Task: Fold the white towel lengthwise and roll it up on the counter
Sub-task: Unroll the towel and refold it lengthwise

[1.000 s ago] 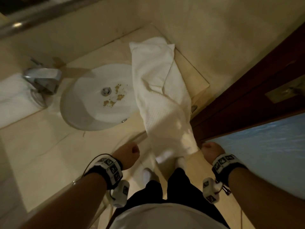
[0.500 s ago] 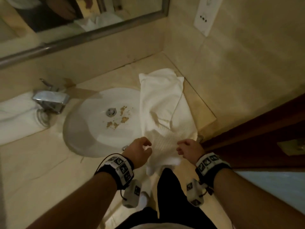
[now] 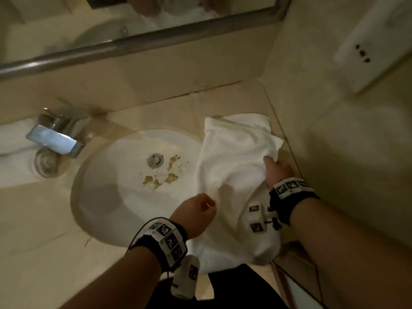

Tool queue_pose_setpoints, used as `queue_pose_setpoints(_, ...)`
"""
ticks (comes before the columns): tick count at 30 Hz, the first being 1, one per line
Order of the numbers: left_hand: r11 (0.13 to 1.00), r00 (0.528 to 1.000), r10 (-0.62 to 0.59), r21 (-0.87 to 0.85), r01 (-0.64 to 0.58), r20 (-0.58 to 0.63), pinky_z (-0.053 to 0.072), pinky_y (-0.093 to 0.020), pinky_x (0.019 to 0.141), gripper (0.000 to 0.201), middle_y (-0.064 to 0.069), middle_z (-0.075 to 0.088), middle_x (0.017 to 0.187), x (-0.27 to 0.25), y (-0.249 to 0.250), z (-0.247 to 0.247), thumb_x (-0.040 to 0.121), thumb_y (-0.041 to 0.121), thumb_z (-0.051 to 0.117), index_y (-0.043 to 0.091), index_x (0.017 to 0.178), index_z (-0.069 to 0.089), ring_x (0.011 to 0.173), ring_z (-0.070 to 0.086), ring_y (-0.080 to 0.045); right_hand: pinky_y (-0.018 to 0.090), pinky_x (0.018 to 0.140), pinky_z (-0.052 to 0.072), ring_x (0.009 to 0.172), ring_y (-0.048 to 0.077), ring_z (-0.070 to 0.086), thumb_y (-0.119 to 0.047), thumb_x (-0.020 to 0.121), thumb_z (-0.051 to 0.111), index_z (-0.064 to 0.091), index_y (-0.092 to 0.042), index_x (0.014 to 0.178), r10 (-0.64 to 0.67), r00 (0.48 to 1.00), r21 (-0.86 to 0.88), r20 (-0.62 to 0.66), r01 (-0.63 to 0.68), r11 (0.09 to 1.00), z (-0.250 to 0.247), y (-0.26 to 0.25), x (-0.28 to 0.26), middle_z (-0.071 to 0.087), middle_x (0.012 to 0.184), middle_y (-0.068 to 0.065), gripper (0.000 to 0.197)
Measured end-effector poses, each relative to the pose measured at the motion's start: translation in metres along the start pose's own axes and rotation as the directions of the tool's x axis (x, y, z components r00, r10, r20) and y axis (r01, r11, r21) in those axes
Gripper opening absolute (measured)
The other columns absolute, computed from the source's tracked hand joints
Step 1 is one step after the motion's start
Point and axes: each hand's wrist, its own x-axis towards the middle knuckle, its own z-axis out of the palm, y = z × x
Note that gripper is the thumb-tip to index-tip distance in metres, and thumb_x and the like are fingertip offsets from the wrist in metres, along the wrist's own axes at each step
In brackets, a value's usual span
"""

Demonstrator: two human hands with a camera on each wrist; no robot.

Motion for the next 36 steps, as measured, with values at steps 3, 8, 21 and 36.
queue_pose_setpoints(3,0.999,0.991,-0.029,-0.011,0.031,0.131,0.054,-0.032,0.092,0.022,0.012,0.069,0.106,-0.003,0.004,0.008,0.091,0.046,0.062,0.034,0.109,0.07,0.096,0.064,-0.008,0.041,0.085,0.053,0.089,0.028,0.061,-0.046,0.088,0.064,0.056,-0.018,0.113,-0.038,0.999,-0.02,-0.01,0.038,0.999,0.014,-0.017,0.014,0.061,0.101,0.002,0.038)
queue_pose_setpoints(8,0.991,0.939,-0.069,-0.083,0.102,0.338,0.058,-0.036,0.093,0.027,0.008,0.077,0.091,0.004,0.014,-0.004,0.093,0.05,0.061,0.027,0.099,0.074,0.088,0.072,-0.014,0.032,0.081,0.042,0.101,0.03,0.061,-0.042,0.102,0.045,0.059,-0.015,0.121,-0.245,0.966,-0.207,0.076,0.256,0.944,0.037,-0.036,0.022,0.063,0.105,0.005,0.036)
queue_pose_setpoints(21,0.996,0.964,-0.027,-0.094,0.002,-0.263,0.053,-0.032,0.068,0.026,0.002,0.067,0.086,0.127,0.018,-0.114,0.1,0.041,0.057,0.028,0.123,0.057,0.074,0.064,-0.017,0.029,0.084,0.04,0.111,0.029,0.059,-0.038,0.105,0.038,0.061,-0.008,0.121,-0.352,0.934,-0.246,0.062,0.356,0.902,0.036,-0.056,0.025,0.065,0.118,0.01,0.041)
queue_pose_setpoints(36,0.999,0.982,0.026,-0.035,-0.033,-0.185,0.05,-0.024,0.066,0.029,0.01,0.06,0.101,0.131,0.013,-0.111,0.093,0.044,0.068,0.032,0.116,0.056,0.078,0.062,-0.01,0.035,0.083,0.054,0.09,0.027,0.063,-0.049,0.083,0.065,0.068,-0.027,0.095,-0.35,0.937,-0.374,0.016,0.33,0.867,0.044,-0.072,0.078,0.063,0.108,0.006,0.025)
